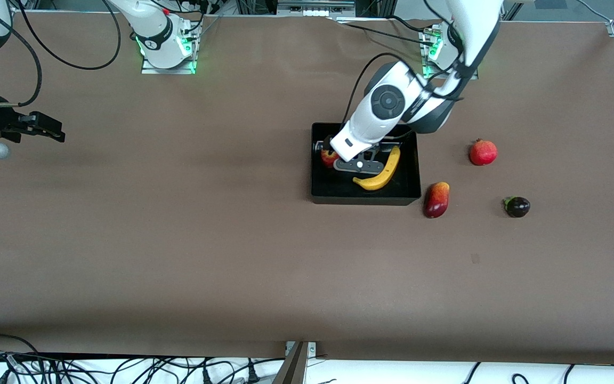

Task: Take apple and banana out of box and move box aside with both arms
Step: 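Reach the left gripper into the black box and grasp the red apple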

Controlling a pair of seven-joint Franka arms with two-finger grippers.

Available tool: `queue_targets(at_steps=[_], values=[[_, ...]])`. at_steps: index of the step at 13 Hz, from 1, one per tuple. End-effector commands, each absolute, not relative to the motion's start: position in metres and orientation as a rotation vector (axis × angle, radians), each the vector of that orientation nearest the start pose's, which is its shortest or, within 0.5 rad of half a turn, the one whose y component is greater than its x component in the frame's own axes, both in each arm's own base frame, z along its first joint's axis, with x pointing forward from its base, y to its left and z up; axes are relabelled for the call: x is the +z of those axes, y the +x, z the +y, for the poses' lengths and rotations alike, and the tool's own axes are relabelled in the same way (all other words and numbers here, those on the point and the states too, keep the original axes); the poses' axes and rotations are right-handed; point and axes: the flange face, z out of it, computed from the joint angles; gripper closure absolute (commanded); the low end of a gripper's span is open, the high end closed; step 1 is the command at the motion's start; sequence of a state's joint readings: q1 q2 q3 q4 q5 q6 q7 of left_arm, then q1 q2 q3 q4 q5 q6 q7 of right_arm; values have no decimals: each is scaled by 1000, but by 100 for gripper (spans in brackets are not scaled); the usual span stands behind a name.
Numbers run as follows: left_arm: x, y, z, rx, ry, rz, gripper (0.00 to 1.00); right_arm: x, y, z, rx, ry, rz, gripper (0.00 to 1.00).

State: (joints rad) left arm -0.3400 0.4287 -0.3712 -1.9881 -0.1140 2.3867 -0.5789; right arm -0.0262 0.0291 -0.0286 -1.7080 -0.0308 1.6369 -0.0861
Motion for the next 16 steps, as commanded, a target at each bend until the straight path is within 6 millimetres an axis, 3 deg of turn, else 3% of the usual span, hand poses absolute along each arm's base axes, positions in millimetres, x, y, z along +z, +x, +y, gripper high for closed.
queue_targets(at_steps=[1,7,8,9,10,14,16], values=[[236,461,-408,236,-3331,25,0,555,558,-36,170,-3171,-75,0],[188,449,-420,255,-3337,40,0,555,557,-35,173,-3171,-77,0],[187,454,-414,239,-3330,65,47,554,558,-36,175,-3169,-77,0],[186,456,-411,228,-3317,87,83,555,557,-35,175,-3171,-77,0],[188,456,-411,219,-3312,114,100,554,558,-35,174,-3166,-74,0],[200,466,-401,197,-3305,145,100,554,558,-35,174,-3166,-76,0],[239,479,-386,183,-3292,120,100,555,557,-35,172,-3167,-74,0]])
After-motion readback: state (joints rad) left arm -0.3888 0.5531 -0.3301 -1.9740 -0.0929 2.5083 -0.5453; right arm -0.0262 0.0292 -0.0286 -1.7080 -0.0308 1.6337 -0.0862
